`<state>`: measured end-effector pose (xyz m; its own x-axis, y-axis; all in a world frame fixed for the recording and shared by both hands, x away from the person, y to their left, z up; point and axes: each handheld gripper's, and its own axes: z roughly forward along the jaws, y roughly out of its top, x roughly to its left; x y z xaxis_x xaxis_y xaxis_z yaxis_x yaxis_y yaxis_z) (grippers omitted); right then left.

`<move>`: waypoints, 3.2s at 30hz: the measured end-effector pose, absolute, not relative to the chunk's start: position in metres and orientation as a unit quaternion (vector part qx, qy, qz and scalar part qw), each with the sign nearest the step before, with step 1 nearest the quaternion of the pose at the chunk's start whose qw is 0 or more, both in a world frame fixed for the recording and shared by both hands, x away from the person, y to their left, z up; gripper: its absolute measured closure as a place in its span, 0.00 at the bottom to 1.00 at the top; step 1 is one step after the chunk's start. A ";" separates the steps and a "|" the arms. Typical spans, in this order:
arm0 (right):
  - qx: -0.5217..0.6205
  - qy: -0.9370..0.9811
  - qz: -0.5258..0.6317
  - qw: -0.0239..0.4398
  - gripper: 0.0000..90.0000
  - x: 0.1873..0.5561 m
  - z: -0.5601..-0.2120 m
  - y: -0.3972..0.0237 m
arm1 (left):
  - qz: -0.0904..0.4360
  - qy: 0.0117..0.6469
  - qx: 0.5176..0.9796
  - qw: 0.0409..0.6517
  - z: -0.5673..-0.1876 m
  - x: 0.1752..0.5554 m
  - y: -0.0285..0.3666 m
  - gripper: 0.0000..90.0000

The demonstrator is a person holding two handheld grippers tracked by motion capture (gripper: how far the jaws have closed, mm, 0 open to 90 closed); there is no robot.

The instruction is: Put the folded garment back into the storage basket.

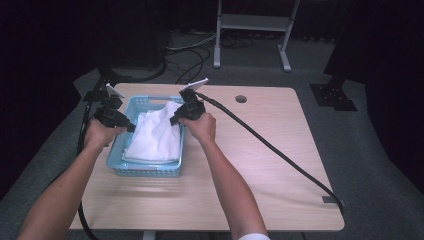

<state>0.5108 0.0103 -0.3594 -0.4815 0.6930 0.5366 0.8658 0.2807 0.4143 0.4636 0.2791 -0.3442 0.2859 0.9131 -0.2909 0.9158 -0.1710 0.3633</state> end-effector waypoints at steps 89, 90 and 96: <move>-0.362 -0.844 -0.392 -0.053 0.32 0.410 -0.302 -0.093 | 0.051 0.582 0.720 0.374 -0.315 0.405 0.195 0.22; -0.362 -0.845 -0.389 -0.054 0.32 0.409 -0.301 -0.093 | 0.051 0.583 0.719 0.375 -0.315 0.404 0.193 0.22; -0.359 -0.851 -0.378 -0.058 0.32 0.406 -0.301 -0.094 | 0.055 0.581 0.719 0.377 -0.313 0.402 0.189 0.22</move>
<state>0.4055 -0.0942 -0.3006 -0.7352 0.6555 0.1726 0.5678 0.4564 0.6851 0.4018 0.1888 -0.3131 0.3192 0.8770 -0.3592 0.7944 -0.0409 0.6060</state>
